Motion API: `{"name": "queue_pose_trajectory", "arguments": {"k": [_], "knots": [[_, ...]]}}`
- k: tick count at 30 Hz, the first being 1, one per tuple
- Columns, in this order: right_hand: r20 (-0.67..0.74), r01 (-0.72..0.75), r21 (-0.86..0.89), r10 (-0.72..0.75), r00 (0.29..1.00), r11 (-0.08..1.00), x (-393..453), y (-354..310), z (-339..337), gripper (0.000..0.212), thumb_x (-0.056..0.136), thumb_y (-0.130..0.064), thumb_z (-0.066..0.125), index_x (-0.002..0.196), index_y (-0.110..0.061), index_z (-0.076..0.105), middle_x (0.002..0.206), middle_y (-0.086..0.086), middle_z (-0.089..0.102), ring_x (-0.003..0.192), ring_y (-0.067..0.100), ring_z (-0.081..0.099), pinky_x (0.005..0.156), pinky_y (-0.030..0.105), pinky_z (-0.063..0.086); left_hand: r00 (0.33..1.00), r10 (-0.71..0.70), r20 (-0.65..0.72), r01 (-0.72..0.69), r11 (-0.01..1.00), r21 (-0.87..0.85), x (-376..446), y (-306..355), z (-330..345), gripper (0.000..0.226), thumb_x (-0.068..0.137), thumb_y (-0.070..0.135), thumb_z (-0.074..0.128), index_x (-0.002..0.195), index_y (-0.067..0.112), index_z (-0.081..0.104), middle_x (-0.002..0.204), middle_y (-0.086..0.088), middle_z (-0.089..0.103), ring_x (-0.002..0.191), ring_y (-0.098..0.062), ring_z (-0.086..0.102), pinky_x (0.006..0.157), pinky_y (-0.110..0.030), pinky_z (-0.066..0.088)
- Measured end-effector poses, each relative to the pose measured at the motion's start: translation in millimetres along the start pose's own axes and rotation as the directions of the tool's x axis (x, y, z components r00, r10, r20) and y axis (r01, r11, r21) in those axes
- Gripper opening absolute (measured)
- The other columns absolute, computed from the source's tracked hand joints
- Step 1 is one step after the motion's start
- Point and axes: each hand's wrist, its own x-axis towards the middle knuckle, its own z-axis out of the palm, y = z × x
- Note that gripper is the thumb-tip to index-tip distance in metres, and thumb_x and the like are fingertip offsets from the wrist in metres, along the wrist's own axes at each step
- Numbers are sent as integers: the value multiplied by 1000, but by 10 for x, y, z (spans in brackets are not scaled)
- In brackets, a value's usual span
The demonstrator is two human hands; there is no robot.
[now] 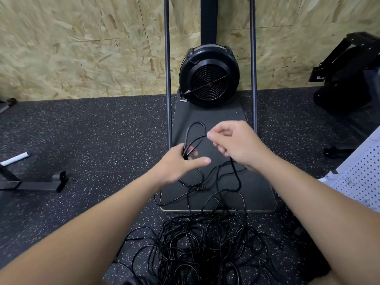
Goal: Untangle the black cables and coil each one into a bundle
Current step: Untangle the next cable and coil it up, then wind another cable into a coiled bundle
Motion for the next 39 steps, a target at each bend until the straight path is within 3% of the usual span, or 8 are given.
{"name": "queue_pose_trajectory", "arguments": {"k": [10,14,16,18,23,28,34,39], "knots": [[-164,-38,634,182,969,773,94,-77,254,15,104,-7,73,113,5,72,77,6,62,69,12,60,68,24,58,982,161,102,-133,961,-243,-184,174,564,40,101,27,82,103,-3,55,78,9,66,74,-14,52,74,-27,44],[-315,163,95,-125,941,982,87,-14,106,3,102,-14,74,103,-13,77,86,-2,74,78,13,70,73,30,59,979,176,102,-146,956,-254,-228,229,601,20,111,24,65,103,8,56,79,-3,75,81,-24,60,82,-36,48],[-286,253,-406,-385,877,878,105,57,12,11,100,-27,75,111,-24,77,106,-10,72,100,13,65,90,29,51,980,181,85,-158,963,-220,-230,222,609,18,113,28,61,101,15,54,76,1,70,79,-26,54,81,-42,47],[-212,221,-508,-369,905,833,131,79,-20,30,106,-40,67,132,-27,71,124,-10,68,118,14,57,102,31,43,978,185,94,-157,956,-249,-231,214,600,17,114,26,58,104,14,51,74,-2,63,76,-26,52,83,-49,56],[-199,1,-66,-14,980,998,162,112,113,34,113,-34,52,90,-17,71,63,-6,63,61,13,64,70,40,54,971,161,177,-72,903,-424,-260,273,609,17,115,18,56,124,4,52,79,-12,59,58,-24,47,58,-35,48],[-123,-194,578,320,939,792,177,-61,169,31,114,-37,59,98,-12,69,60,-8,25,52,13,22,50,27,21,942,106,317,130,759,-638,-289,388,525,33,112,42,58,118,10,64,69,2,41,56,-10,24,50,-21,25],[-74,-273,661,422,903,699,190,-134,62,45,95,-43,87,93,-15,52,71,-4,13,54,13,14,46,27,16,918,47,394,240,727,-644,-349,522,431,73,107,76,32,110,8,60,65,0,30,51,-11,19,45,-23,23],[-48,-266,639,382,923,722,216,-47,59,44,100,-39,81,81,-18,48,63,-5,22,53,15,24,49,27,30,949,21,316,169,811,-560,-325,450,491,56,114,65,36,103,12,52,66,-1,25,53,-17,20,47,-26,27]]}}
